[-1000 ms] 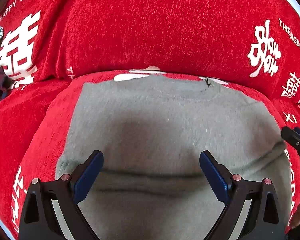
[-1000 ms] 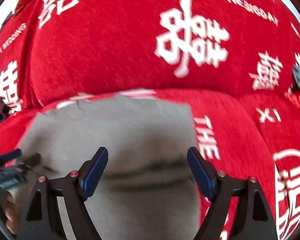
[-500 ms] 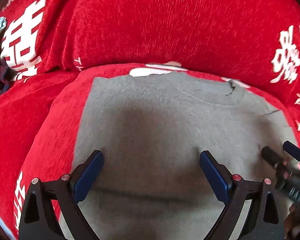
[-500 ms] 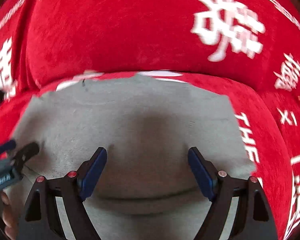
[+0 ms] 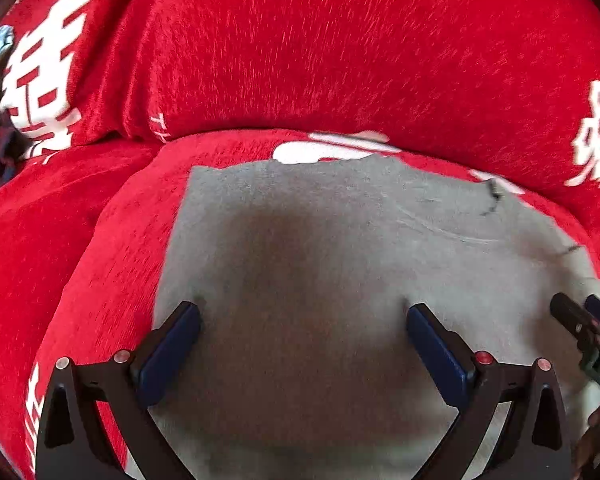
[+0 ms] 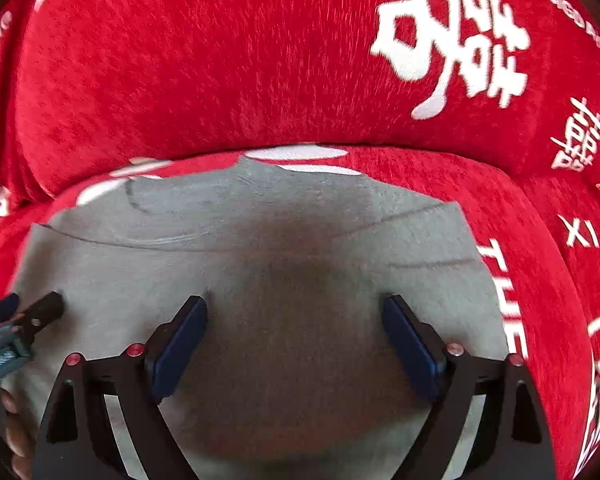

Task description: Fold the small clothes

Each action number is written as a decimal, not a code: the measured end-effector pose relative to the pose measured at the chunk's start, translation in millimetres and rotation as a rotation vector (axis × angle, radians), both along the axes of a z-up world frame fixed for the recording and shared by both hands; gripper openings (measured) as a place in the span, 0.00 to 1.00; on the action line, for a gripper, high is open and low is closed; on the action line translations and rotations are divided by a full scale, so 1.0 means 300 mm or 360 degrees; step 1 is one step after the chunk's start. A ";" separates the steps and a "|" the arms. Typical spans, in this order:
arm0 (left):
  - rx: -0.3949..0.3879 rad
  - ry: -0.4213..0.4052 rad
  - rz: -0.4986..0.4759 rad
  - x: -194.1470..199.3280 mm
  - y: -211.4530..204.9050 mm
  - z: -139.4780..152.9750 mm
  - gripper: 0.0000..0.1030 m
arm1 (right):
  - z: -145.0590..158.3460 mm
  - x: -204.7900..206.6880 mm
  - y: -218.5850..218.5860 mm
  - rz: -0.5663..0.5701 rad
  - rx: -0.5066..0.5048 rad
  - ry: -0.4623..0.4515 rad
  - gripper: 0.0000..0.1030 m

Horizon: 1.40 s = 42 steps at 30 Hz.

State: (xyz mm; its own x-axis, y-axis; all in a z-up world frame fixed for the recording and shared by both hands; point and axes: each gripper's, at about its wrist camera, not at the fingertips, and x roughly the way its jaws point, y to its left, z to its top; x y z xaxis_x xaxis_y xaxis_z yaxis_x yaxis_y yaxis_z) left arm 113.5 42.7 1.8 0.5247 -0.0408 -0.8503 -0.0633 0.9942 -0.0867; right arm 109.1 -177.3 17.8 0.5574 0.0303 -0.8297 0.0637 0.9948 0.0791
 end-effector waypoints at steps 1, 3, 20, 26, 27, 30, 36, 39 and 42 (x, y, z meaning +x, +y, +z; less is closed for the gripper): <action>-0.0034 -0.0009 -0.0024 -0.032 -0.004 0.006 1.00 | 0.013 -0.027 0.012 0.0038 0.0018 -0.0036 0.89; -0.0016 -0.0007 -0.0042 -0.089 -0.020 0.002 1.00 | 0.008 -0.082 0.047 0.0111 -0.0016 -0.0043 0.89; 0.0149 -0.0080 -0.0117 -0.392 -0.094 -0.017 1.00 | -0.025 -0.444 0.048 0.0094 -0.0147 -0.0090 0.89; 0.0134 -0.0126 -0.0128 -0.456 -0.092 -0.018 1.00 | -0.025 -0.504 0.052 0.0099 -0.0133 -0.0127 0.90; 0.0137 -0.0134 -0.0132 -0.465 -0.092 -0.018 1.00 | -0.025 -0.514 0.055 0.0102 -0.0141 -0.0137 0.90; 0.0142 -0.0160 -0.0132 -0.495 -0.090 -0.017 1.00 | -0.026 -0.543 0.063 0.0102 -0.0160 -0.0164 0.90; 0.0142 -0.0196 -0.0123 -0.558 -0.090 -0.016 1.00 | -0.026 -0.605 0.062 0.0108 -0.0150 -0.0188 0.90; 0.0133 -0.0210 -0.0120 -0.592 -0.089 -0.017 1.00 | -0.024 -0.632 0.063 0.0114 -0.0150 -0.0194 0.90; 0.0127 -0.0234 -0.0113 -0.630 -0.086 -0.018 1.00 | -0.024 -0.665 0.061 0.0133 -0.0152 -0.0208 0.90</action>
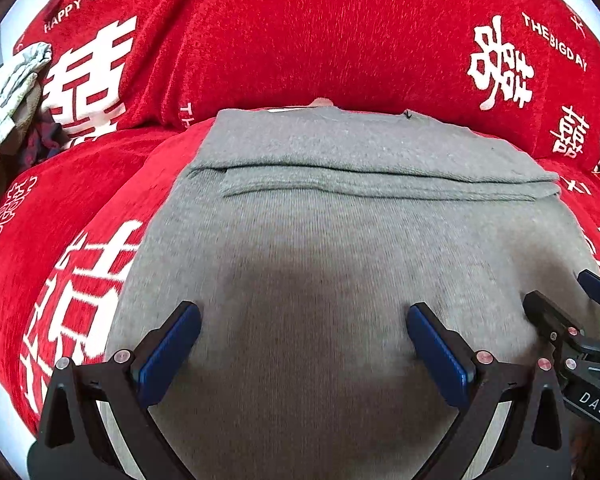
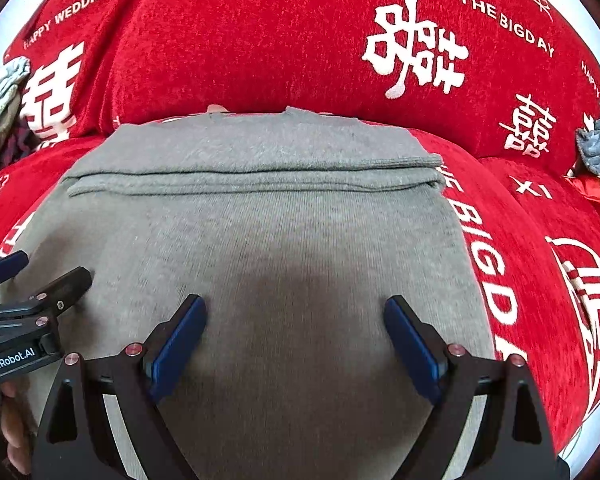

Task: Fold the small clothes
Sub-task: 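Lower both grippers to the sweater's side edge and close on it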

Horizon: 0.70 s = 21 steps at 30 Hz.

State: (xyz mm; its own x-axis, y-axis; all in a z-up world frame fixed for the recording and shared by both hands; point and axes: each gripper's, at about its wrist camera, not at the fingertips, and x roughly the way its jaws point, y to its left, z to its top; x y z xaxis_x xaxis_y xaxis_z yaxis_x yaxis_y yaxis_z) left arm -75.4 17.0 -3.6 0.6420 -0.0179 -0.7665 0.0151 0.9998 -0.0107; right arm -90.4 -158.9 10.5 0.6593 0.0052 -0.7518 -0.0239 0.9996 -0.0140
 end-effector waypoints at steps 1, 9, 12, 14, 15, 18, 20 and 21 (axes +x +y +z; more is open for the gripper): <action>-0.0002 -0.0009 0.0002 -0.014 0.001 -0.001 1.00 | -0.001 -0.013 -0.001 0.0009 -0.0001 -0.0007 0.90; -0.0001 -0.0058 0.0006 -0.125 -0.002 -0.008 1.00 | -0.013 -0.115 -0.007 0.0024 -0.0015 -0.0085 0.91; -0.0021 -0.0045 0.0002 -0.162 0.007 -0.008 1.00 | -0.015 -0.152 -0.009 0.0030 -0.0015 -0.0080 0.91; -0.0028 -0.0044 0.0000 -0.192 0.012 -0.009 1.00 | -0.017 -0.177 -0.014 0.0042 -0.0007 -0.0068 0.91; -0.0040 -0.0044 0.0001 -0.206 0.016 -0.008 1.00 | -0.018 -0.190 -0.019 0.0052 -0.0004 -0.0066 0.91; -0.0022 0.0006 -0.0034 -0.232 0.013 -0.014 1.00 | -0.023 -0.230 -0.022 0.0084 -0.0012 -0.0065 0.91; -0.0008 0.0041 -0.0060 -0.261 0.005 -0.019 1.00 | -0.026 -0.253 -0.029 0.0097 -0.0004 -0.0051 0.91; -0.0008 0.0059 -0.0069 -0.271 0.005 -0.019 1.00 | -0.027 -0.266 -0.033 0.0103 0.0006 -0.0033 0.91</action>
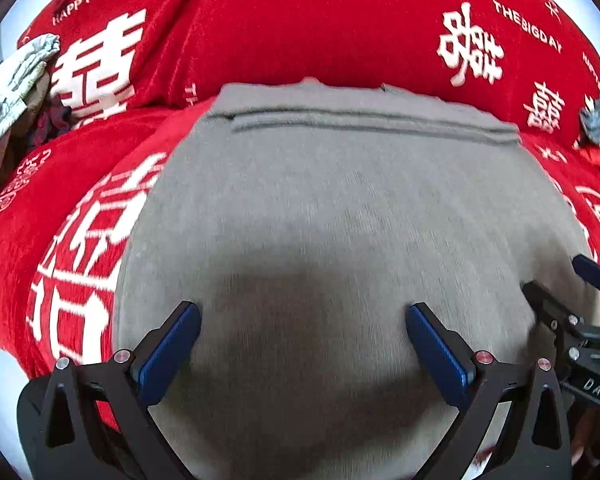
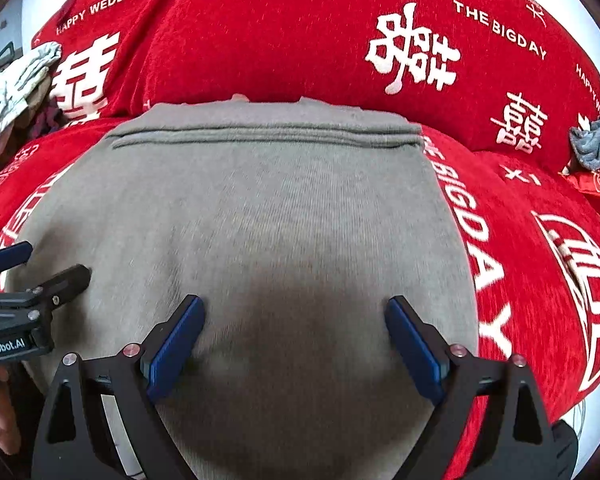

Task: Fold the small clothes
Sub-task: 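Lower both grippers to the sweater's side edge and close on it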

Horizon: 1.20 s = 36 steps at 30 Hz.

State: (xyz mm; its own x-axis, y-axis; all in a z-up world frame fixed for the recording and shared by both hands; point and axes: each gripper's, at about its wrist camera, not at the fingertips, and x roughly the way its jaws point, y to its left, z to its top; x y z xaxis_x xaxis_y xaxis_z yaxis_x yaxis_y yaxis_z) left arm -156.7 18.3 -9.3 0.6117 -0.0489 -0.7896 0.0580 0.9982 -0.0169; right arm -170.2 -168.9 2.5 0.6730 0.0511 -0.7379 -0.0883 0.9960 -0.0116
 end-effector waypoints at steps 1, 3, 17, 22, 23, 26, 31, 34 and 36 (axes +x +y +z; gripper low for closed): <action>-0.0002 0.0032 -0.0018 -0.014 0.001 -0.002 1.00 | -0.001 -0.010 -0.004 0.0007 0.0005 0.0014 0.91; -0.0002 0.0077 -0.0049 -0.033 0.003 -0.006 1.00 | -0.002 -0.033 -0.012 0.0038 -0.0003 0.0051 0.91; -0.0327 0.0344 0.0282 -0.102 0.324 -0.096 1.00 | -0.065 -0.164 -0.246 -0.0180 0.0074 0.0282 0.98; -0.0318 0.0375 0.0156 -0.102 0.235 -0.103 0.96 | -0.104 -0.169 -0.228 -0.0162 0.0098 0.0344 0.98; -0.0308 0.0359 0.0133 -0.108 0.221 -0.094 0.92 | -0.102 -0.177 -0.205 -0.0124 0.0070 0.0331 0.93; -0.0276 0.0260 0.0069 -0.143 0.192 -0.044 0.43 | -0.082 -0.205 -0.147 -0.0007 -0.0059 0.0266 0.74; -0.0362 0.0187 0.0052 -0.146 0.208 0.028 0.15 | -0.033 -0.209 -0.203 0.0053 0.0190 0.0252 0.15; -0.0476 0.0097 0.0057 -0.112 0.262 0.091 0.15 | 0.013 -0.198 -0.271 0.0048 0.0380 0.0168 0.14; -0.0503 0.0055 0.0049 -0.084 0.273 0.129 0.15 | 0.051 -0.176 -0.295 0.0048 0.0458 0.0096 0.14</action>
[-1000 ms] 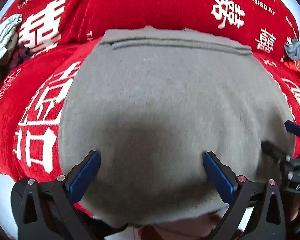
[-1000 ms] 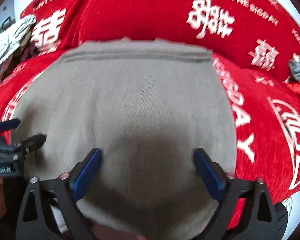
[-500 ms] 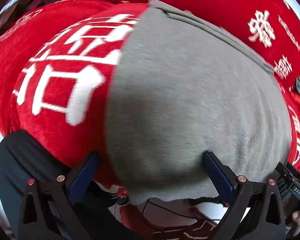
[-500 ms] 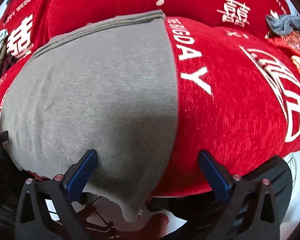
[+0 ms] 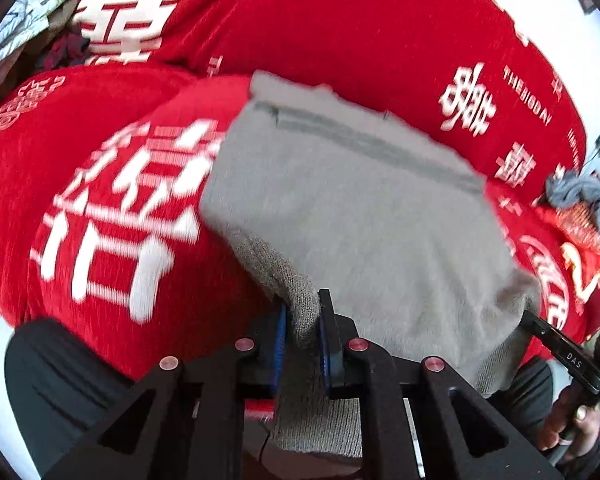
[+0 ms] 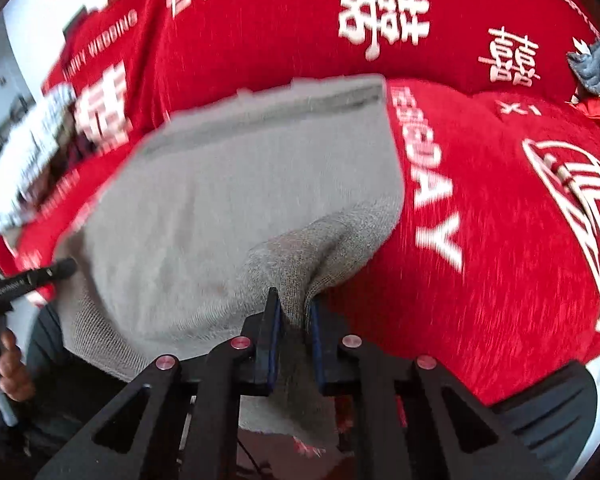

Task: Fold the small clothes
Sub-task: 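Lower both grippers to the sweater's side edge and close on it, then lift the gripped sweater edge with both grippers and fold it over the body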

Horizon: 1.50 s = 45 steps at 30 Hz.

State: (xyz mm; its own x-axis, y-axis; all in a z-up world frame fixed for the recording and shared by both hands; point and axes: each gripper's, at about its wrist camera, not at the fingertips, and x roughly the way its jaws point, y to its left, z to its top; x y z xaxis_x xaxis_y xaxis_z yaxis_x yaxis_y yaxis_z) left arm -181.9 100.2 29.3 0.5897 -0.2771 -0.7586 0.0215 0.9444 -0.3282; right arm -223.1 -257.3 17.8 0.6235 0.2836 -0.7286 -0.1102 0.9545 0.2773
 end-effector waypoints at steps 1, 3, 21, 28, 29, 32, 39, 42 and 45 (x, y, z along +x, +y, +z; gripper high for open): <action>0.0015 -0.0026 0.0003 0.025 -0.004 0.023 0.15 | 0.018 0.010 -0.007 -0.0008 0.0025 -0.0031 0.14; 0.0044 -0.0081 0.0017 0.089 -0.029 0.064 0.15 | 0.058 0.043 -0.010 -0.0026 0.0068 -0.0098 0.14; -0.0247 -0.0061 0.0162 0.198 0.105 0.001 0.97 | -0.018 0.302 -0.022 -0.0042 0.0219 -0.0041 0.63; -0.0242 0.0063 -0.0029 0.189 0.008 -0.052 0.96 | -0.070 0.228 -0.039 0.0026 0.0247 0.0001 0.63; -0.0227 0.0065 -0.0041 0.198 -0.010 -0.056 0.95 | -0.076 0.236 -0.036 0.0035 0.0255 0.0008 0.63; -0.0192 0.0086 -0.0062 0.217 -0.061 -0.061 0.67 | -0.083 0.259 -0.020 0.0087 0.0273 -0.0009 0.47; -0.0169 -0.0059 -0.0152 0.141 -0.066 0.048 0.11 | -0.046 0.245 0.030 0.0249 0.0349 -0.0017 0.12; -0.0200 -0.0203 -0.0088 0.141 -0.036 0.143 0.11 | 0.018 0.234 0.006 0.0244 0.0452 -0.0116 0.12; -0.0185 -0.0260 -0.0029 0.188 -0.029 0.196 0.11 | 0.078 0.253 -0.009 0.0200 0.0501 -0.0184 0.12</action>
State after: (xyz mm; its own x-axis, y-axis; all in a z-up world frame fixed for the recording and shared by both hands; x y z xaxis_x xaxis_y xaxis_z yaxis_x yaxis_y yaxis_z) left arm -125.4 91.4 88.0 0.6962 -0.3690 -0.6157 0.1002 0.8993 -0.4257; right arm -147.1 -260.1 41.1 0.6427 0.5628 -0.5197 -0.2693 0.8011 0.5345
